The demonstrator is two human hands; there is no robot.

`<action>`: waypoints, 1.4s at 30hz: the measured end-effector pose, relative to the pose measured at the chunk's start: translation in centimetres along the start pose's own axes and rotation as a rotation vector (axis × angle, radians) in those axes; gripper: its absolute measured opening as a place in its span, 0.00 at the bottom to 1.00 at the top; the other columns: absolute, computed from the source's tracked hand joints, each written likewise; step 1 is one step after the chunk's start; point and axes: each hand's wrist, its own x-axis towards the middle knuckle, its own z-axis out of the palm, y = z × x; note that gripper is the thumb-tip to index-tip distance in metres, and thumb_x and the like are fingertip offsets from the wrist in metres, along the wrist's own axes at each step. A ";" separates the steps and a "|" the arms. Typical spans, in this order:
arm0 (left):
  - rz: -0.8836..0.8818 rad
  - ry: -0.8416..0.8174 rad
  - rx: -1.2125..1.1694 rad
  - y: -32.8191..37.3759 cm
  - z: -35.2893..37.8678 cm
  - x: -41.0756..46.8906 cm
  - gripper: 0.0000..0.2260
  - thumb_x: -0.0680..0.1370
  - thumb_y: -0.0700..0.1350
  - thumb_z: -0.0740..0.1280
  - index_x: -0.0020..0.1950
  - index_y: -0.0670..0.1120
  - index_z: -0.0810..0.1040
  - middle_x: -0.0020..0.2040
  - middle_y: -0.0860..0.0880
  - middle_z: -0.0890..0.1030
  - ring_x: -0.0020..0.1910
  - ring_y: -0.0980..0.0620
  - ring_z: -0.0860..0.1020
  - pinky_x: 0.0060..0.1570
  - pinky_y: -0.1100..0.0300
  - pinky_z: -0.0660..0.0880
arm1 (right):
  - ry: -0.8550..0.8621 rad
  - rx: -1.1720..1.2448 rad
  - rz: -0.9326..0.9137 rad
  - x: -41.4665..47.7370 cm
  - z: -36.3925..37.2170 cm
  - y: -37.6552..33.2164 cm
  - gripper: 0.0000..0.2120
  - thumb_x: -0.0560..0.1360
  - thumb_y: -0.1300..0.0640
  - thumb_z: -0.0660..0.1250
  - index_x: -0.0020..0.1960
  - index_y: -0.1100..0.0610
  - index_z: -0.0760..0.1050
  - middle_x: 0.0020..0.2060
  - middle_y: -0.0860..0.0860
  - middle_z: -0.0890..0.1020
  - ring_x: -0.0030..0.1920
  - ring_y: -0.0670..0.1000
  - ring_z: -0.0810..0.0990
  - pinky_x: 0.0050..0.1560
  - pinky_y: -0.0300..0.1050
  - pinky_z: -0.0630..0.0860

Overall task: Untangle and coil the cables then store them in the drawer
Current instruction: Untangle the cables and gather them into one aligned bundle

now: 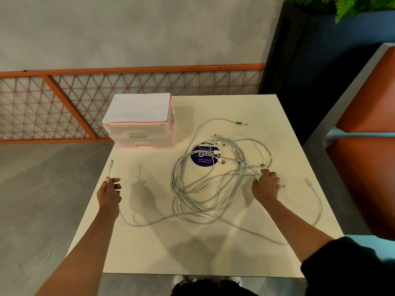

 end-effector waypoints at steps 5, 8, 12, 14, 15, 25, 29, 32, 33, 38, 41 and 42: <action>0.010 -0.023 0.026 0.1 -0.5 0.1 0.17 0.84 0.52 0.54 0.40 0.49 0.75 0.34 0.51 0.69 0.23 0.59 0.62 0.18 0.71 0.57 | -0.092 0.006 -0.442 -2.0 2.2 -5.5 0.11 0.78 0.58 0.59 0.58 0.60 0.72 0.56 0.57 0.75 0.60 0.59 0.71 0.59 0.51 0.67; 0.012 -0.046 0.037 0.0 -0.9 0.4 0.17 0.84 0.51 0.54 0.41 0.48 0.76 0.34 0.50 0.69 0.17 0.61 0.62 0.18 0.72 0.57 | -0.239 -0.007 -0.614 -3.8 3.6 -8.3 0.08 0.78 0.57 0.59 0.51 0.58 0.75 0.49 0.55 0.78 0.53 0.56 0.75 0.54 0.47 0.68; -0.006 -0.068 0.023 0.0 -1.5 0.6 0.16 0.84 0.51 0.54 0.42 0.49 0.76 0.34 0.50 0.69 0.18 0.61 0.62 0.18 0.71 0.57 | -0.390 0.031 -0.718 -6.1 5.5 -11.1 0.07 0.77 0.58 0.62 0.51 0.60 0.75 0.49 0.56 0.78 0.51 0.57 0.76 0.53 0.48 0.72; -0.009 -0.081 0.003 0.1 -1.7 0.5 0.16 0.84 0.51 0.53 0.43 0.49 0.76 0.34 0.50 0.69 0.18 0.61 0.62 0.18 0.71 0.57 | -0.437 0.051 -0.721 -6.9 6.3 -12.1 0.09 0.77 0.59 0.63 0.54 0.61 0.74 0.52 0.58 0.77 0.53 0.58 0.76 0.55 0.51 0.73; -0.011 -0.082 -0.007 0.1 -1.8 0.5 0.16 0.84 0.50 0.53 0.44 0.49 0.76 0.34 0.50 0.69 0.18 0.61 0.62 0.18 0.70 0.57 | -0.454 0.054 -0.724 -7.2 6.7 -12.5 0.10 0.77 0.59 0.63 0.56 0.62 0.74 0.54 0.58 0.76 0.55 0.58 0.75 0.56 0.51 0.73; -0.031 -0.121 -0.034 0.3 -1.7 -0.8 0.14 0.83 0.49 0.57 0.45 0.48 0.78 0.34 0.50 0.71 0.20 0.61 0.64 0.20 0.70 0.61 | -0.477 -0.108 -0.643 -8.2 8.7 -14.5 0.16 0.76 0.53 0.66 0.61 0.57 0.70 0.59 0.54 0.73 0.62 0.56 0.71 0.62 0.50 0.64; -0.024 -0.146 -0.043 0.7 -1.8 -1.1 0.13 0.83 0.48 0.57 0.44 0.47 0.78 0.34 0.50 0.71 0.22 0.61 0.65 0.21 0.70 0.62 | -0.466 -0.146 -0.670 -8.2 8.8 -14.8 0.12 0.76 0.60 0.63 0.59 0.55 0.72 0.59 0.54 0.74 0.62 0.56 0.71 0.62 0.49 0.64; -0.033 -0.147 -0.048 1.0 -1.8 -1.2 0.13 0.83 0.48 0.57 0.43 0.47 0.77 0.35 0.50 0.72 0.25 0.58 0.65 0.22 0.69 0.63 | -0.463 -0.109 -0.630 -7.9 8.1 -15.6 0.08 0.77 0.61 0.60 0.56 0.59 0.71 0.59 0.56 0.72 0.62 0.57 0.70 0.61 0.50 0.66; -0.040 -0.143 -0.049 1.1 -1.8 -1.2 0.14 0.83 0.48 0.57 0.43 0.47 0.77 0.35 0.50 0.72 0.26 0.58 0.66 0.22 0.69 0.63 | -0.466 -0.020 -0.592 -7.7 7.7 -15.9 0.03 0.76 0.62 0.60 0.50 0.59 0.70 0.57 0.58 0.73 0.60 0.58 0.71 0.59 0.50 0.68; -0.049 -0.168 -0.060 1.4 -1.7 -1.2 0.14 0.84 0.48 0.56 0.43 0.47 0.76 0.35 0.50 0.73 0.29 0.56 0.65 0.24 0.68 0.64 | -0.647 0.638 -0.181 -6.0 3.2 -18.0 0.10 0.78 0.55 0.61 0.40 0.58 0.69 0.33 0.53 0.75 0.27 0.49 0.71 0.27 0.40 0.66; -0.018 -0.214 -0.059 1.5 -1.6 -1.5 0.14 0.84 0.47 0.55 0.46 0.47 0.77 0.36 0.50 0.72 0.30 0.55 0.65 0.25 0.68 0.64 | -0.702 0.691 -0.140 -4.6 0.7 -18.6 0.12 0.79 0.50 0.62 0.42 0.58 0.74 0.25 0.50 0.63 0.23 0.46 0.59 0.20 0.35 0.57; -0.010 -0.227 -0.059 1.5 -1.6 -1.5 0.13 0.84 0.47 0.55 0.46 0.47 0.77 0.36 0.50 0.73 0.30 0.55 0.65 0.25 0.68 0.64 | -0.715 0.686 -0.155 -4.2 0.1 -18.7 0.11 0.79 0.52 0.62 0.43 0.57 0.75 0.24 0.49 0.61 0.22 0.46 0.58 0.20 0.35 0.56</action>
